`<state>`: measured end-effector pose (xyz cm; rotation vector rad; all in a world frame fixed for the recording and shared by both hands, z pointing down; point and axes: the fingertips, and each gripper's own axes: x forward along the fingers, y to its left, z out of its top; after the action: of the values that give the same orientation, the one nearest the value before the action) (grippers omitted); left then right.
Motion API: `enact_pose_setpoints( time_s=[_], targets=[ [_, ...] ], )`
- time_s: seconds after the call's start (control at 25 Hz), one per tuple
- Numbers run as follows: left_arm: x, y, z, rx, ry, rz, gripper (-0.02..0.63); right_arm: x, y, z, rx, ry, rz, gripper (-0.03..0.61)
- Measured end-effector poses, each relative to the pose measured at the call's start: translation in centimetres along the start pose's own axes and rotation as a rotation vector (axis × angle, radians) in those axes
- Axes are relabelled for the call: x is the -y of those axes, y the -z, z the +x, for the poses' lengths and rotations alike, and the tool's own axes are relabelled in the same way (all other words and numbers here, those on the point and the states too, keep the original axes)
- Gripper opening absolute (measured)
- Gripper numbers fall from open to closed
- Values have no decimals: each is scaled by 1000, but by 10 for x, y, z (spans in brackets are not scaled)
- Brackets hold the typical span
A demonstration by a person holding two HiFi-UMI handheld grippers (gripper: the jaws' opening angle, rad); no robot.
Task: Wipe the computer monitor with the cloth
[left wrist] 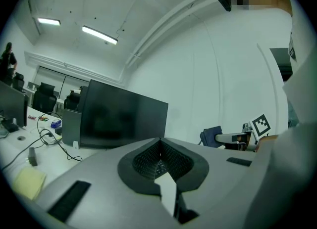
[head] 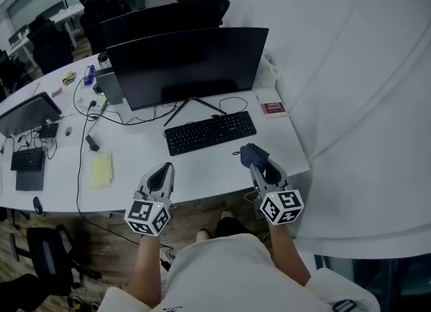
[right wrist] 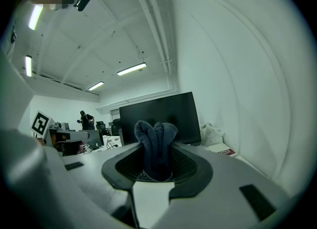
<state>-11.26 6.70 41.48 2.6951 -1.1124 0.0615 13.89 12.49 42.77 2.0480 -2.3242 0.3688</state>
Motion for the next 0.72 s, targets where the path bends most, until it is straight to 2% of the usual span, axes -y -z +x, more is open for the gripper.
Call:
enact_pose_setpoints(
  time_s=[0.2,0.48,0.72],
  targets=[
    [-1,7,13,-12,7,-17,11,12,2,6,-11,21,9,144],
    [5,9,53,-34,36,-43,11,52,4,29,-26,44,28,144],
    [8,3,111,-58,56,3,11,99,-5,75,-27,42,24,144]
  ],
)
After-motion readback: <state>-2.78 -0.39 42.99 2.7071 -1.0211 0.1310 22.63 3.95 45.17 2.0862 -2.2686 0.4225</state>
